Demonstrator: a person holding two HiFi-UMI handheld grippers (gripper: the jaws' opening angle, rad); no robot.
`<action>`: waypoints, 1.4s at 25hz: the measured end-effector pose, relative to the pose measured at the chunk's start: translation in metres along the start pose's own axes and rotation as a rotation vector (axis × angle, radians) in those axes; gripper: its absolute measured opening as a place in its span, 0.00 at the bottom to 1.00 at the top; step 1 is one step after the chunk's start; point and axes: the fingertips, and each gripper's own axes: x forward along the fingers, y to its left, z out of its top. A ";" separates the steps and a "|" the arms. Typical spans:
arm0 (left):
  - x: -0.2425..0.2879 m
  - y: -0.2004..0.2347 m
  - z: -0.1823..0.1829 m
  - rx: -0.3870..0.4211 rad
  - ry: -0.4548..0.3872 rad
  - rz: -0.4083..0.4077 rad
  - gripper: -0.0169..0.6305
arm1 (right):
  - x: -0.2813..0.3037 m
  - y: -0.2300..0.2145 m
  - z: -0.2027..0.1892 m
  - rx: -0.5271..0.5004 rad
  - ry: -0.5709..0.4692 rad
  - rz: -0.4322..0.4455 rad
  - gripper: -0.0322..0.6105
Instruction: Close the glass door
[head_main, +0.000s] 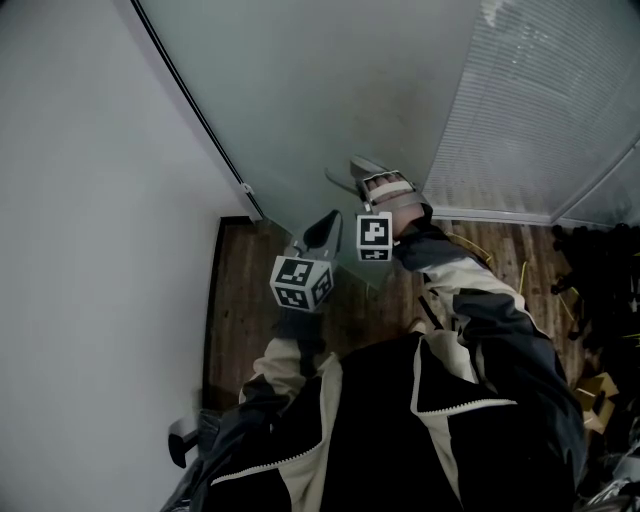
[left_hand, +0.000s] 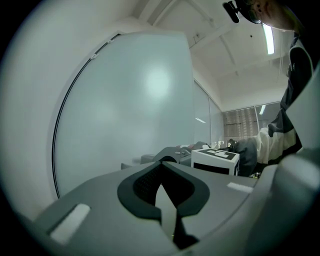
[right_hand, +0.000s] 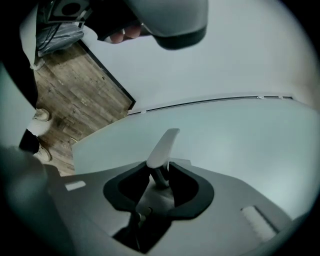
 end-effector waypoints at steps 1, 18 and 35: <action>0.001 0.001 -0.001 0.000 0.000 0.000 0.03 | 0.003 -0.001 -0.004 0.001 0.007 0.002 0.25; 0.086 0.001 -0.005 -0.004 0.045 -0.013 0.03 | 0.098 -0.039 -0.105 0.024 0.109 -0.071 0.25; 0.217 -0.002 0.005 0.008 0.070 0.051 0.03 | 0.222 -0.089 -0.199 0.127 0.062 -0.046 0.25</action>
